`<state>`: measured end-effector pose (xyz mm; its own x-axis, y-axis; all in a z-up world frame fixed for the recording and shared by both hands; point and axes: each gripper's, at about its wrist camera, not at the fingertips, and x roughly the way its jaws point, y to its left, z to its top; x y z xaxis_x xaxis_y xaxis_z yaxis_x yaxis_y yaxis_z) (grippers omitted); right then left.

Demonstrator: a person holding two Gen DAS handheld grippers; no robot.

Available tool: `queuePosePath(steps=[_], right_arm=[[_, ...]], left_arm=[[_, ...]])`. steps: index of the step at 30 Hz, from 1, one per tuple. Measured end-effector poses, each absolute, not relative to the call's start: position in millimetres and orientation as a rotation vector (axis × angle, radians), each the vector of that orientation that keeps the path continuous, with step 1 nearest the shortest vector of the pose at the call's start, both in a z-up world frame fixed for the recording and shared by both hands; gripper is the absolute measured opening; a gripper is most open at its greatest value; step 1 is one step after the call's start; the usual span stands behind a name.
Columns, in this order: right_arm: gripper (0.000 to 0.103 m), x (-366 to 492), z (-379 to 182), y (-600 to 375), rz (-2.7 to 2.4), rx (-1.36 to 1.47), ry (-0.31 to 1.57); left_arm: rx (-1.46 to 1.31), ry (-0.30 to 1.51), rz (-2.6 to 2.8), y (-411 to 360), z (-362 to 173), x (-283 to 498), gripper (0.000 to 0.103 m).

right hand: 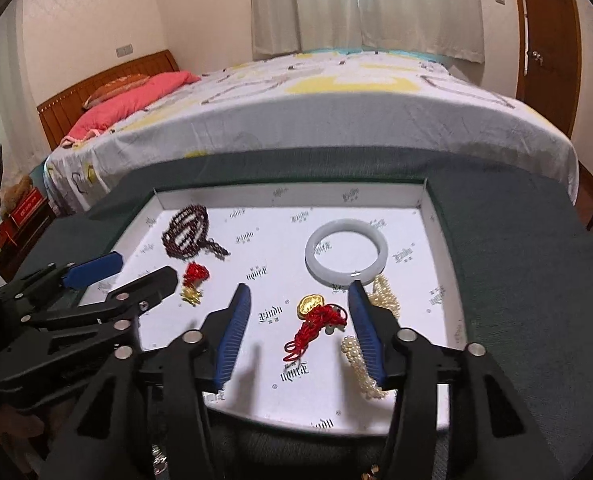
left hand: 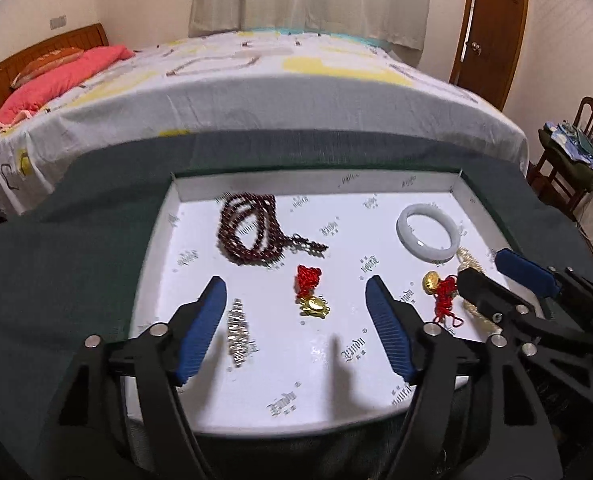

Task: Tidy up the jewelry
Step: 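Open both tools and withdraw them from the box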

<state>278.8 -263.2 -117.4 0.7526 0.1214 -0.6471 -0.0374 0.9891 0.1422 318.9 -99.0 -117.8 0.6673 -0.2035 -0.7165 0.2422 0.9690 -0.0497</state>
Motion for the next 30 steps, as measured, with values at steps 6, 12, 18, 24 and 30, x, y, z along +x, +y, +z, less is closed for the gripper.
queuePosePath(steps=[6, 12, 18, 24, 30], right_arm=[[0.053, 254, -100, -266, 0.085, 0.125, 0.686], [0.054, 227, -95, -268, 0.074, 0.132, 0.681], [0.054, 198, -104, -273, 0.056, 0.137, 0.701], [0.054, 171, -121, -283, 0.032, 0.149, 0.738], [0.054, 151, -137, -290, -0.002, 0.154, 0.767]], left_arm=[[0.058, 0.758, -0.225, -82, -95, 300, 0.079], [0.080, 0.756, -0.193, -63, -89, 273, 0.086], [0.023, 0.799, -0.145, -40, -98, 243, 0.086], [0.029, 0.819, -0.072, -25, -112, 209, 0.086], [0.012, 0.876, -0.055, -18, -131, 191, 0.086]])
